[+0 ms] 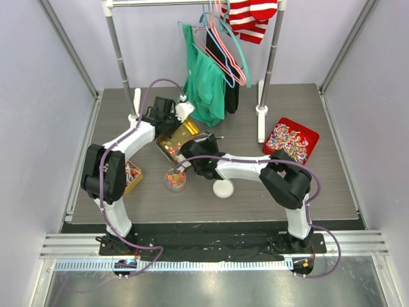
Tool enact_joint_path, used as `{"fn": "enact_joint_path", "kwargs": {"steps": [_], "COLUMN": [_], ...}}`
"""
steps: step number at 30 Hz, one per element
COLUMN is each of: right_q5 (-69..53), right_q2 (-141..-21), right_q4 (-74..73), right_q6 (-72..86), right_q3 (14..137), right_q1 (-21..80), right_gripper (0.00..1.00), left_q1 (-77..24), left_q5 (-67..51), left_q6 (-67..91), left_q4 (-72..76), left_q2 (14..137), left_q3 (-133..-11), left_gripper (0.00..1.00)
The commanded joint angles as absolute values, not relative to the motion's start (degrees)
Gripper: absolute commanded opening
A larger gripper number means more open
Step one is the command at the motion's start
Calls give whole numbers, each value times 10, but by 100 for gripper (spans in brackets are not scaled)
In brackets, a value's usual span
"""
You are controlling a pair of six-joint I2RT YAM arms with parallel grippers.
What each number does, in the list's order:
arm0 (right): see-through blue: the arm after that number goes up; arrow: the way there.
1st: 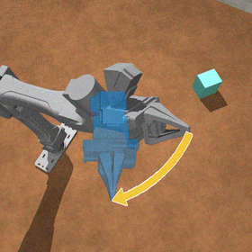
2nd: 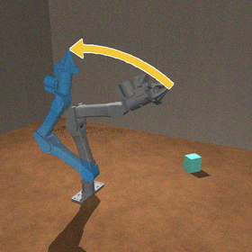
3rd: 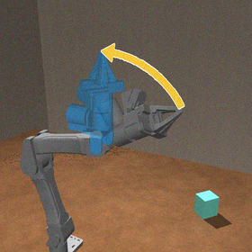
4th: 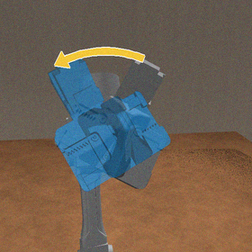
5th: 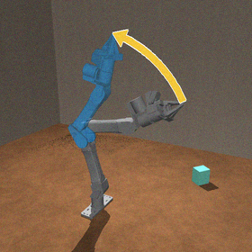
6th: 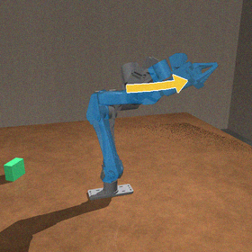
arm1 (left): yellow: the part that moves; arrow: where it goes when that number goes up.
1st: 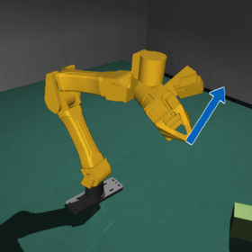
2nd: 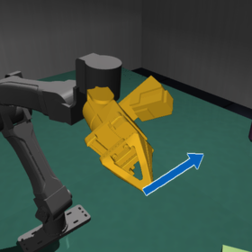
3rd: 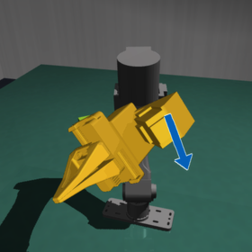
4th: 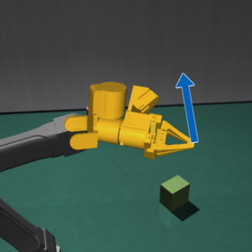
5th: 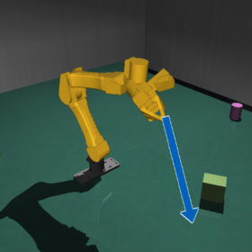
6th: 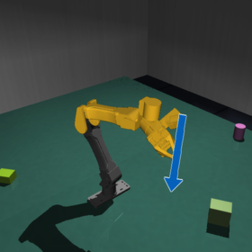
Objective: Pack the candies
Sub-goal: Scoop the fake candies from the storage box.
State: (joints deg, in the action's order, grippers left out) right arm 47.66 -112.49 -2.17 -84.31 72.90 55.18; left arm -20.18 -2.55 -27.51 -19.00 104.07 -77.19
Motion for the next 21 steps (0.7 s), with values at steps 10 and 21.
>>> {"fn": "enact_joint_path", "kwargs": {"steps": [10, 21], "right_q5": [365, 287], "right_q2": [-1076, -1103], "right_q4": [-146, -170], "right_q6": [-814, -763], "right_q3": [706, 751], "right_q1": [562, 570], "right_gripper": [1, 1], "left_q1": [-225, -251], "left_q5": [-69, -71], "left_q6": [-282, -275], "left_q4": [-232, -237], "left_q2": [1046, 1060], "left_q3": [-882, -889], "left_gripper": [0, 0]}}
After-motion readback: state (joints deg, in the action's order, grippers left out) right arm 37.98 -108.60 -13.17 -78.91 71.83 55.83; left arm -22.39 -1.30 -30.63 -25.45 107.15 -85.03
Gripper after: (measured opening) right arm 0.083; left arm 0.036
